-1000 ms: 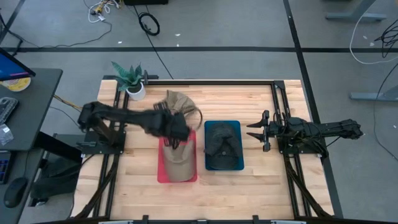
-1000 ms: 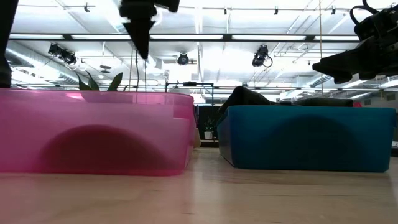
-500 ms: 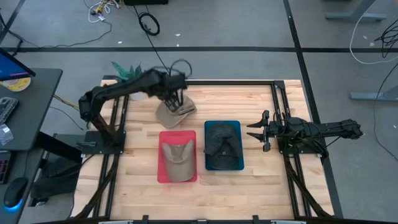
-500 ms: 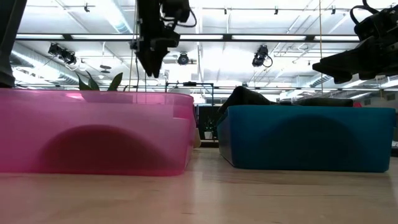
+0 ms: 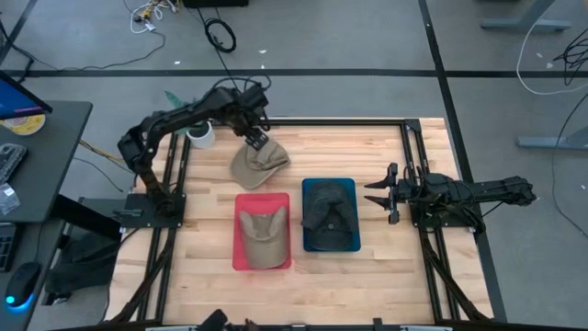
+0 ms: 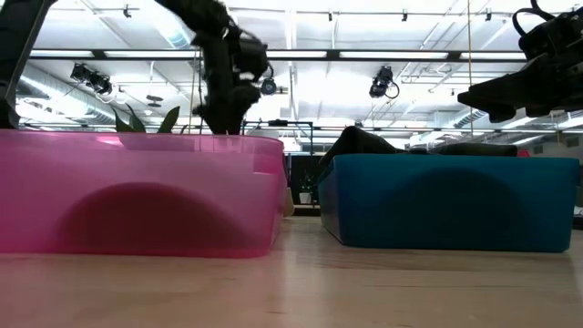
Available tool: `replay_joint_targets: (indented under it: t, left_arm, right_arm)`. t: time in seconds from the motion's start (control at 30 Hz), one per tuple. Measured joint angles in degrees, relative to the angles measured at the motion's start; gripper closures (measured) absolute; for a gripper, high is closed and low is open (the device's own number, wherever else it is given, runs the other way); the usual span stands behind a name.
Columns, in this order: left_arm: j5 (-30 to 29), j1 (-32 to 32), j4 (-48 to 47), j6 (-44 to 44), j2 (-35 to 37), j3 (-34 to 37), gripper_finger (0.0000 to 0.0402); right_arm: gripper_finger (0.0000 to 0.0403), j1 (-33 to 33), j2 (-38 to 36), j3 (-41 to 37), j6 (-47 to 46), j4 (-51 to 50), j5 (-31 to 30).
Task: Pick & Place hat
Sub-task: Put the brown cap into the red bin
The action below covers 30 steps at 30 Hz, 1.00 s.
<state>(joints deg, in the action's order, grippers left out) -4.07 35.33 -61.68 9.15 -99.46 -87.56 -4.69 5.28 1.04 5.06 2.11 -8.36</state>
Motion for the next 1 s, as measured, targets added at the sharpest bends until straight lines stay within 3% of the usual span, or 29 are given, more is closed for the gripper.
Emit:
replay_joint_targets:
  t: [0.1, 0.37, 0.73, 0.83, 0.97, 1.0]
  left_arm:
    - [3.84, 1.82, 3.06, -1.83, 0.0, 5.43, 0.0193]
    - [3.93, 5.51, 7.69, -3.72, -0.04, 18.28, 0.0193]
    - [4.51, 6.41, 16.64, -5.43, -0.04, 25.82, 0.0198]
    - [4.59, 6.41, 17.58, -7.15, -0.04, 26.13, 0.0237]
    - [6.12, 6.41, 17.86, -9.55, 0.66, 26.02, 0.0365]
    - [6.56, 6.41, 18.35, -9.65, 1.21, 25.94, 0.0378]
  right_arm:
    - [0.0247, -0.01, 0.0, 0.0, 0.0, 0.0, 0.0]
    - [0.0247, -0.01, 0.0, 0.0, 0.0, 0.0, 0.0]
    - [0.0247, -0.02, 0.01, 0.0, 0.0, 0.0, 0.0]
    - [0.0247, 0.0, 0.0, 0.0, -0.02, 0.0, 0.0]
    - [0.0247, -0.02, 0.0, 0.0, -0.02, 0.0, 0.0]
    - [0.0247, -0.01, 0.0, 0.0, -0.01, 0.0, 0.0]
